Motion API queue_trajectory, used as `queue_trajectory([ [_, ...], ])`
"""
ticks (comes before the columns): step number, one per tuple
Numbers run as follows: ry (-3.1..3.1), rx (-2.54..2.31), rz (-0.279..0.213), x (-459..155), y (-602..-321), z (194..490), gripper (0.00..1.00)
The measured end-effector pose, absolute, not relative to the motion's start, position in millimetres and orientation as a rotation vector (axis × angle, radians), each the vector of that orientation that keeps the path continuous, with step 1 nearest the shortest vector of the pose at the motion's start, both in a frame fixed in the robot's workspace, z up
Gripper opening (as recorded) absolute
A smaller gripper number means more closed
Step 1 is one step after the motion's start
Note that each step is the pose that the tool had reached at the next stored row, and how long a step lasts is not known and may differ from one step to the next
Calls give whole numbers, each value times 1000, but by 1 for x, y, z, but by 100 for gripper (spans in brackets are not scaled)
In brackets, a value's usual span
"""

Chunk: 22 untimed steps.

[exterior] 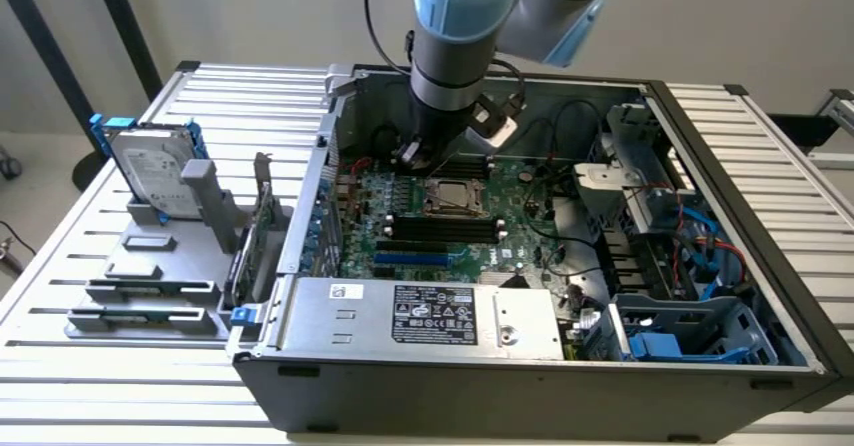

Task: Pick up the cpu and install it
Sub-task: 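Install the first cpu locking lever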

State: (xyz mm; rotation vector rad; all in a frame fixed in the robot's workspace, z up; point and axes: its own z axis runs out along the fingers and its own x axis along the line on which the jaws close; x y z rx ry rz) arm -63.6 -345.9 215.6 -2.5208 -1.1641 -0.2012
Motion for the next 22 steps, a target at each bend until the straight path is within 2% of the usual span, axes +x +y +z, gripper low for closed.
queue_trajectory([
  [22,-1172,-2537,-192,-64,-341,203,11],
])
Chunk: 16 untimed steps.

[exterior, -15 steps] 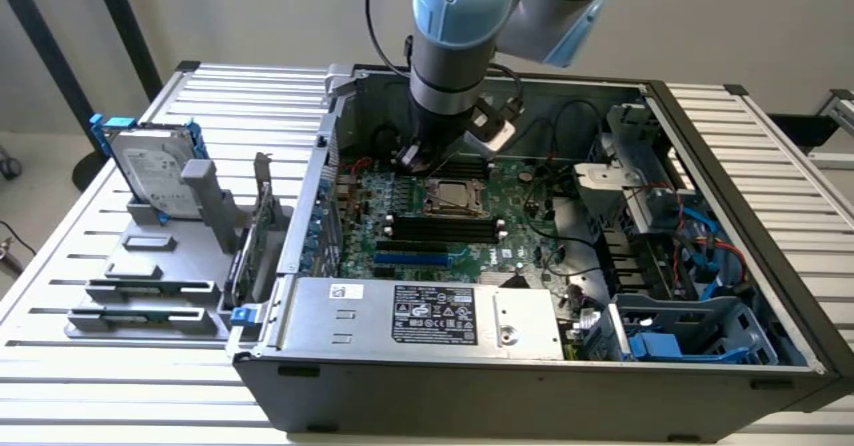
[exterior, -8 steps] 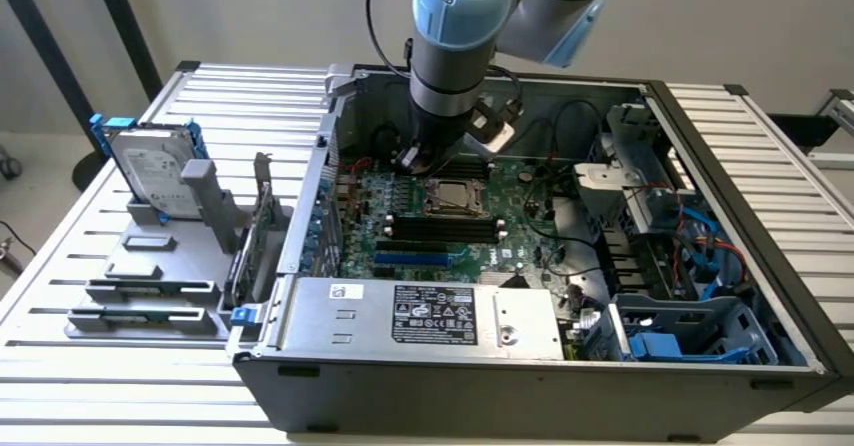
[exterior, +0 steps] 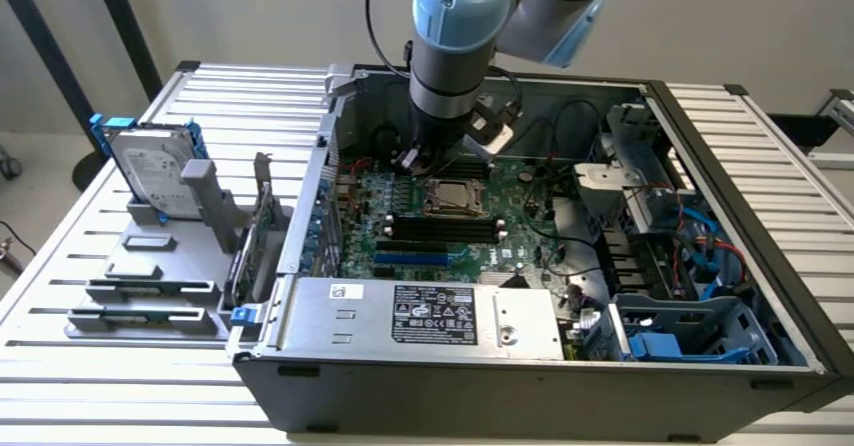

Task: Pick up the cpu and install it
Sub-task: 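Install the first cpu locking lever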

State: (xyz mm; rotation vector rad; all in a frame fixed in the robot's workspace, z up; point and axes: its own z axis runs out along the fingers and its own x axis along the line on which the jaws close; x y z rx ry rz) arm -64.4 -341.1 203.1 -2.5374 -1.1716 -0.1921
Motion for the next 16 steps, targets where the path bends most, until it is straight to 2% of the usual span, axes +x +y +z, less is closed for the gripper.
queue_trajectory([
  [16,-1178,-2550,-184,-59,-340,201,11],
])
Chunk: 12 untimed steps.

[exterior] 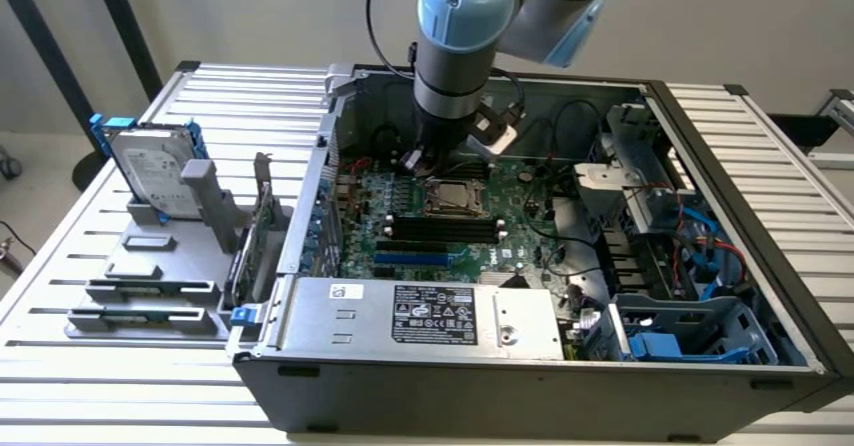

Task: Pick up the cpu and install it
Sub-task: 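Install the first cpu locking lever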

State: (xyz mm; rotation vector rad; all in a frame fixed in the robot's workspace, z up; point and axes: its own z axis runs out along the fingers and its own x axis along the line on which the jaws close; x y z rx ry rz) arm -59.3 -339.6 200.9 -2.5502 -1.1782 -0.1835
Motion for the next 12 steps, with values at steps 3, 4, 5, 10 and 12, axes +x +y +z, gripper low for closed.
queue_trajectory([
  [3,-1180,-2553,-181,-58,-339,200,11],
  [4,-1181,-2554,-180,-57,-339,200,11],
  [5,-1181,-2555,-180,-56,-339,200,11],
  [10,-1183,-2559,-178,-55,-333,199,11],
  [12,-1185,-2562,-176,-55,-331,199,11],
])
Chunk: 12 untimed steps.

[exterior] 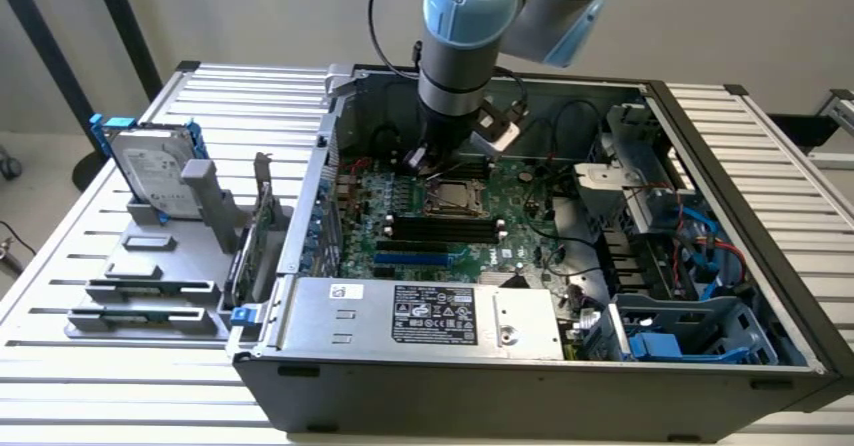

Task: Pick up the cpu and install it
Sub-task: 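Install the first cpu locking lever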

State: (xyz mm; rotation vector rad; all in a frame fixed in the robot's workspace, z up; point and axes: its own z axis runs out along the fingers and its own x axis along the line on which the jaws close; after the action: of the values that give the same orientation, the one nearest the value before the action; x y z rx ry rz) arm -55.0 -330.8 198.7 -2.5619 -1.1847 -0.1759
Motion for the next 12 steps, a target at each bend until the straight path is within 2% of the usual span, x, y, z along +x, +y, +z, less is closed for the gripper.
queue_trajectory([
  [12,-1186,-2565,-173,-65,-331,208,11],
])
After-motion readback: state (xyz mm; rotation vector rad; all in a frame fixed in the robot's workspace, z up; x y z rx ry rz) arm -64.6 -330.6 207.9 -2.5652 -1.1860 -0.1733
